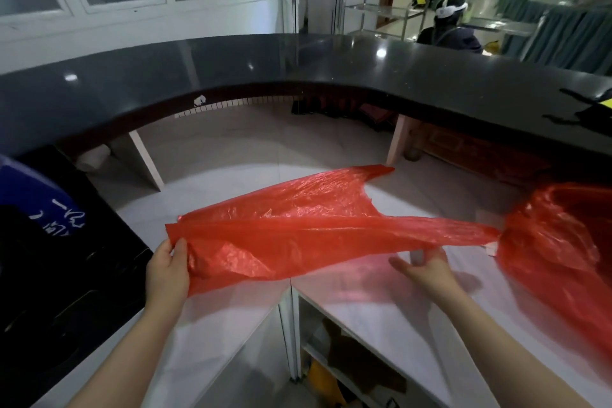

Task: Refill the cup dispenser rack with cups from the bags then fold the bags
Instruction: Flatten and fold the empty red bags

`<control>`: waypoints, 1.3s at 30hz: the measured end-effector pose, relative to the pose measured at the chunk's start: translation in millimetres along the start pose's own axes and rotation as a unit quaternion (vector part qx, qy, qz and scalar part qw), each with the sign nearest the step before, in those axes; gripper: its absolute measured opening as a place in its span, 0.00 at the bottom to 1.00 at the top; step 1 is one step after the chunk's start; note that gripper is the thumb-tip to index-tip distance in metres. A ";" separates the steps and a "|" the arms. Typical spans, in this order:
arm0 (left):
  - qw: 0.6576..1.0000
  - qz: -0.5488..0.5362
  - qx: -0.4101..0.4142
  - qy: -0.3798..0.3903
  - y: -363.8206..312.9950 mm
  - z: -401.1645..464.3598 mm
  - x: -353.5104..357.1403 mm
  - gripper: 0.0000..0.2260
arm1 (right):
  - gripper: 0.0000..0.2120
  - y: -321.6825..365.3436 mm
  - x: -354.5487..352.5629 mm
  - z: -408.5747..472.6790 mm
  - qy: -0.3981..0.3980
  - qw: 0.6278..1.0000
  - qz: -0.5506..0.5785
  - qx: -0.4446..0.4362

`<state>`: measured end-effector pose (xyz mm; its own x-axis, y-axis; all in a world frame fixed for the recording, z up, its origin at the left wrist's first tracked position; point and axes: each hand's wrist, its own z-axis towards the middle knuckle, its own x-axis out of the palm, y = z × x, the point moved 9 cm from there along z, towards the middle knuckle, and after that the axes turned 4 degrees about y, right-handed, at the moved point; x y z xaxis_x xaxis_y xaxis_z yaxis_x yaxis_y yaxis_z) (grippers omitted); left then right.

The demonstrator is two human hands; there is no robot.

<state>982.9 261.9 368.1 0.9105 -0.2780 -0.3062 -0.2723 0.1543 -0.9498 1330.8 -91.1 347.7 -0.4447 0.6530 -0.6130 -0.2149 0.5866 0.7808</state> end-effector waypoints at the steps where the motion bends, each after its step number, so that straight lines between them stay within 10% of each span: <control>1: 1.000 0.011 0.008 -0.003 -2.9 1.8 0.9 0.15 | 0.25 9.2 1.4 9.1 0.006 0.999 0.040 -0.024; 9: 0.998 0.032 -0.009 -0.049 -3.2 19.6 5.8 0.14 | 0.04 32.3 -0.5 71.7 0.033 0.989 0.118 -0.078; 21: 0.991 0.053 -0.081 -0.094 16.5 33.3 23.5 0.16 | 0.18 26.8 5.5 129.4 0.139 0.954 0.249 -0.090; 27: 0.973 -0.158 -0.166 -0.002 31.5 14.5 48.9 0.21 | 0.17 -0.8 -7.1 137.8 0.036 0.971 0.227 -0.072; 39: 0.994 -0.017 -0.088 0.059 5.3 -0.3 53.8 0.09 | 0.12 -3.4 -14.7 117.5 -0.100 0.989 0.073 -0.078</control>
<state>1030.4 247.4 346.6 0.8800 -0.3916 -0.2689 -0.3014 -0.0227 -0.9532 1440.3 -46.4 339.9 -0.3042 0.8161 -0.4915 -0.2999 0.4076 0.8625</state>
